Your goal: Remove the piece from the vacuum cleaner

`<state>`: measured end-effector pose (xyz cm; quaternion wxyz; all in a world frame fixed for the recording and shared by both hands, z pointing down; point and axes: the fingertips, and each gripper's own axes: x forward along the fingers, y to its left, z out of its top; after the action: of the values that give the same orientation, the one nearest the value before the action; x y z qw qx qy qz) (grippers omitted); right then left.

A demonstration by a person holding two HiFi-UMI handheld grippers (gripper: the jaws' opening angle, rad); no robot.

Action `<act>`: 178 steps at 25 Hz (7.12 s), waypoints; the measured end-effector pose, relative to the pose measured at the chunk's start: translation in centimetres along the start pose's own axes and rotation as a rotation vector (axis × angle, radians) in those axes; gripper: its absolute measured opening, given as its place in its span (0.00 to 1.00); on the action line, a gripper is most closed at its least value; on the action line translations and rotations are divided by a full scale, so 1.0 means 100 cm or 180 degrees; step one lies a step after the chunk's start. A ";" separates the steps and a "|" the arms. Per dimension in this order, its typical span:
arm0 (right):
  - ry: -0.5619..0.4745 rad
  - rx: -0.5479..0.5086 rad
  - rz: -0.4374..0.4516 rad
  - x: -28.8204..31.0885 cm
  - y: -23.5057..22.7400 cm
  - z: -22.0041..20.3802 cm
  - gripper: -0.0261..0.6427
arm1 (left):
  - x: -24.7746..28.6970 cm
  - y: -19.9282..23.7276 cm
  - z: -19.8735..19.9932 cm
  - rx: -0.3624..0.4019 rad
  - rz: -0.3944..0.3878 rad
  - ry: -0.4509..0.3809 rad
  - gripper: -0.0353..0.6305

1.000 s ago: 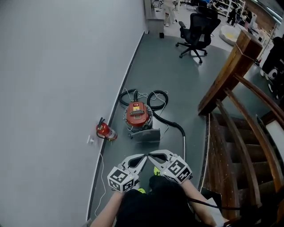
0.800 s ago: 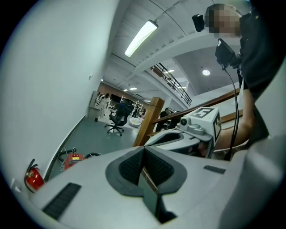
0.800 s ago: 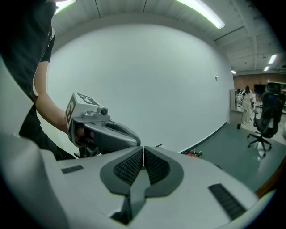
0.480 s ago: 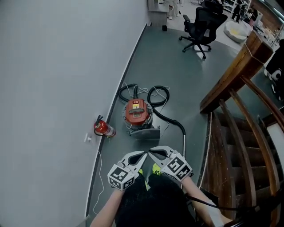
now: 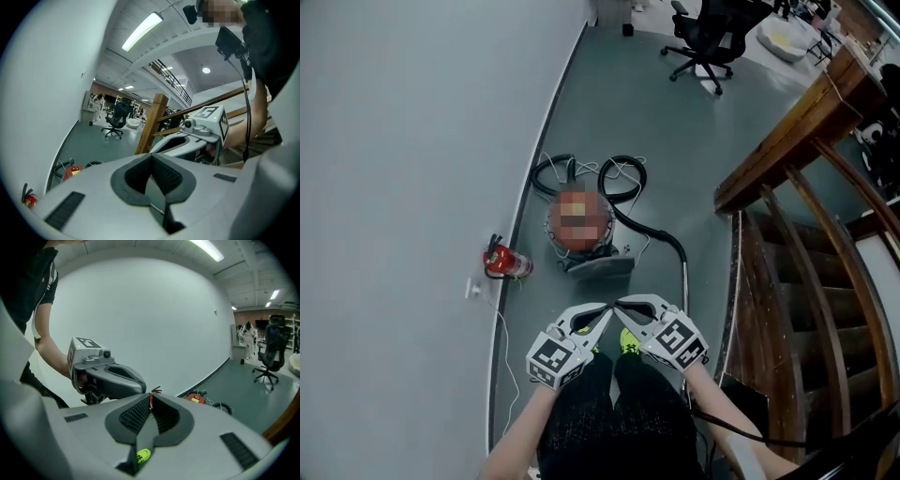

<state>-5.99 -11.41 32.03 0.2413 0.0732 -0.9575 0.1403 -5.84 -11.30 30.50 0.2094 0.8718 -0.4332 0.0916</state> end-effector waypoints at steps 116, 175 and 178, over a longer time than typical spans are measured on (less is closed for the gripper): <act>0.1721 -0.1224 -0.0189 0.261 -0.225 -0.306 0.24 | 0.193 0.260 -0.342 0.0190 0.0483 0.1218 0.25; 0.1278 -0.1285 -0.0091 0.169 -0.099 -0.324 0.11 | 0.117 0.129 -0.342 0.0707 0.0788 0.1384 0.20; 0.1234 -0.1407 -0.0138 0.166 -0.090 -0.332 0.11 | 0.113 0.120 -0.350 0.0790 0.0809 0.1379 0.20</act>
<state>-3.92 -11.08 70.13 0.4327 0.0112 -0.8991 -0.0654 -7.73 -10.28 69.17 0.1756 0.7896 -0.4697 0.3538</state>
